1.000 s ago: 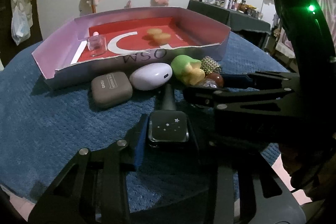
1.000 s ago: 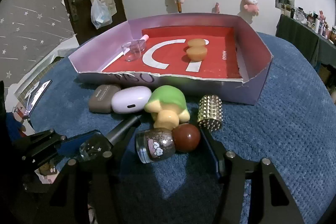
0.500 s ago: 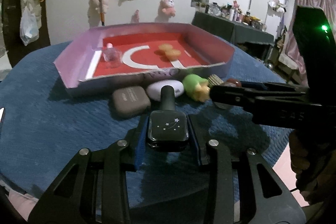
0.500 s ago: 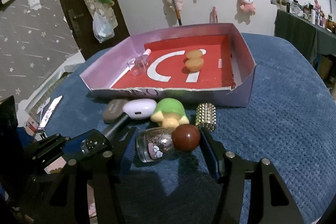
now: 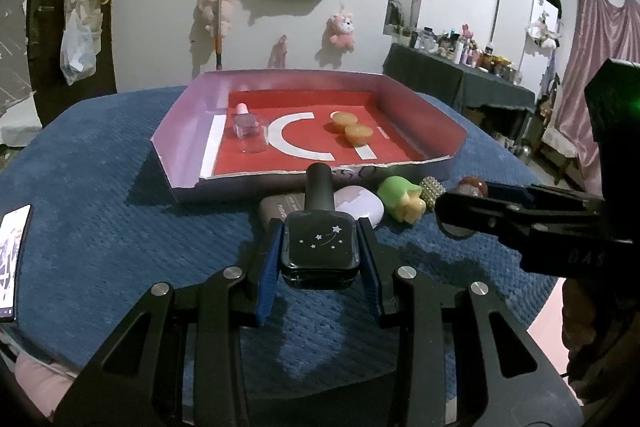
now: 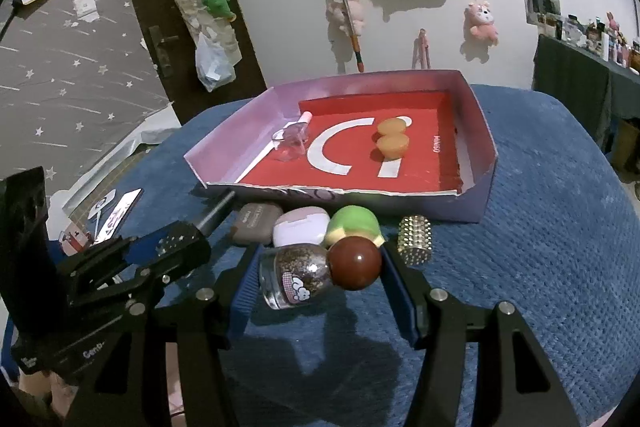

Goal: Organize rigid objects
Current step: 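Carry the black nail polish and brown-capped glitter bottle with both grippers into the box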

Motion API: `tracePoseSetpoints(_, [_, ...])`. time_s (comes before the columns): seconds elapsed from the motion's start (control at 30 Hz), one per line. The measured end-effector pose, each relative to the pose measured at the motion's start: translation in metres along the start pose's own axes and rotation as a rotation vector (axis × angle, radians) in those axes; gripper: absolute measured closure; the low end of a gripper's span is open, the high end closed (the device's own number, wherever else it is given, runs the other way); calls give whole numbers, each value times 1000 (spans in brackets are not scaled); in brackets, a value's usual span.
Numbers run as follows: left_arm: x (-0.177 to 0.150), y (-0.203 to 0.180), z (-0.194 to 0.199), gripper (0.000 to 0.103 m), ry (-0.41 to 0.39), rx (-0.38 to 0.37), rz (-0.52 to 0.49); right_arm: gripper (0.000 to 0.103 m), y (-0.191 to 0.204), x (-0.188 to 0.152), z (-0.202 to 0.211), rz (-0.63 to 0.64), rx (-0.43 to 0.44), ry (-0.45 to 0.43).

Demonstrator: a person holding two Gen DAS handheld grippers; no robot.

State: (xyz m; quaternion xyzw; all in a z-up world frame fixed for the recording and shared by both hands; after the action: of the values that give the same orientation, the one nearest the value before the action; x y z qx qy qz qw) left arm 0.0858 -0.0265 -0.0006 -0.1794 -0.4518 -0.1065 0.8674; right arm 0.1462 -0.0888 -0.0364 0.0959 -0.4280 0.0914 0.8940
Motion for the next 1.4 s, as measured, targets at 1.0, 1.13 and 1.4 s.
tracePoseSetpoints(1.0, [36, 21, -16, 69, -15, -22, 1, 42, 0, 41, -10, 27, -15, -40])
tracePoseSetpoints(1.13, [43, 22, -23, 69, -7, -32, -6, 42, -4, 50, -16, 30, -22, -44])
tracePoseSetpoints(1.4, [57, 26, -45, 69, 18, -44, -18, 42, -12, 66, -30, 41, -42, -43])
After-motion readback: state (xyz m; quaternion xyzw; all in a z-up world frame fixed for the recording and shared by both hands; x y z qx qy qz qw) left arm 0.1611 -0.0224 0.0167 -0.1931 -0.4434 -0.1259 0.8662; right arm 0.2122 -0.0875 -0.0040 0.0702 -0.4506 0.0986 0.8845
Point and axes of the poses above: each gripper's, at about its wrist camera, not at the fingertips, and z roughly against the way its jaws point, y to its left, x to its top, the point moved 10 cm from there along -z, roughly the way its jaws point, and after that the axes turned 11 degrees about -x, right-handed, at the moved point
